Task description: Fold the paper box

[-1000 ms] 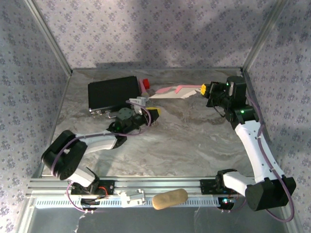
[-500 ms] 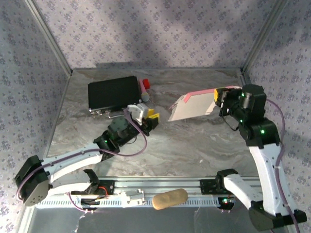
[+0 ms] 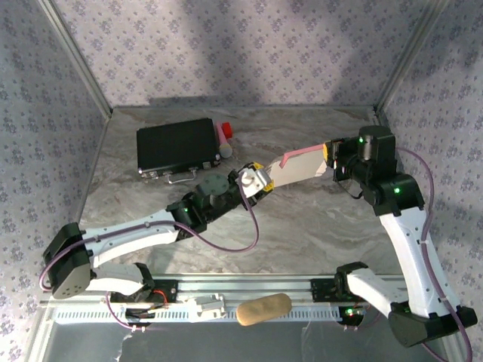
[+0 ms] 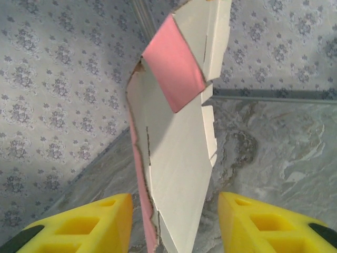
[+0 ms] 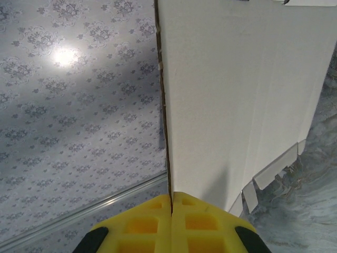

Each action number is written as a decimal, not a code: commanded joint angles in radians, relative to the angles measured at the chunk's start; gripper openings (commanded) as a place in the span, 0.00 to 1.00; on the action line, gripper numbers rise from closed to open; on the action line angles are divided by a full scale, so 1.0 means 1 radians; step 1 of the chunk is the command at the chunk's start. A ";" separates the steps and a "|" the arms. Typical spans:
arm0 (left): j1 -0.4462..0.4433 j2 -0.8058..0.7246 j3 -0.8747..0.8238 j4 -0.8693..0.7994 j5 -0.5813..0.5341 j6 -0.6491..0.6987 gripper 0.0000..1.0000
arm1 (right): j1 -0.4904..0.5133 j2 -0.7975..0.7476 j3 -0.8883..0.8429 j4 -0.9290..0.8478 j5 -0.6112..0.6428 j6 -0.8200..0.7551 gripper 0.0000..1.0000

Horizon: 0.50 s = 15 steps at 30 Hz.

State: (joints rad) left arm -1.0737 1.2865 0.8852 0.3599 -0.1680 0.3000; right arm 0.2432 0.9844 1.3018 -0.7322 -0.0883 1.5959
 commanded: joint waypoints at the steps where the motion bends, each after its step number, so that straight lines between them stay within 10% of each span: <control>1: -0.001 0.019 0.067 -0.005 0.021 0.065 0.46 | 0.005 -0.002 0.013 0.001 0.021 -0.019 0.00; 15: 0.092 0.182 0.220 -0.034 0.108 0.036 0.40 | 0.007 0.025 0.017 0.029 -0.003 -0.015 0.00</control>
State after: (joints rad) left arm -0.9836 1.4551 1.0557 0.3347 -0.1108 0.3321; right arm 0.2443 0.9985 1.3018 -0.7269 -0.0902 1.5955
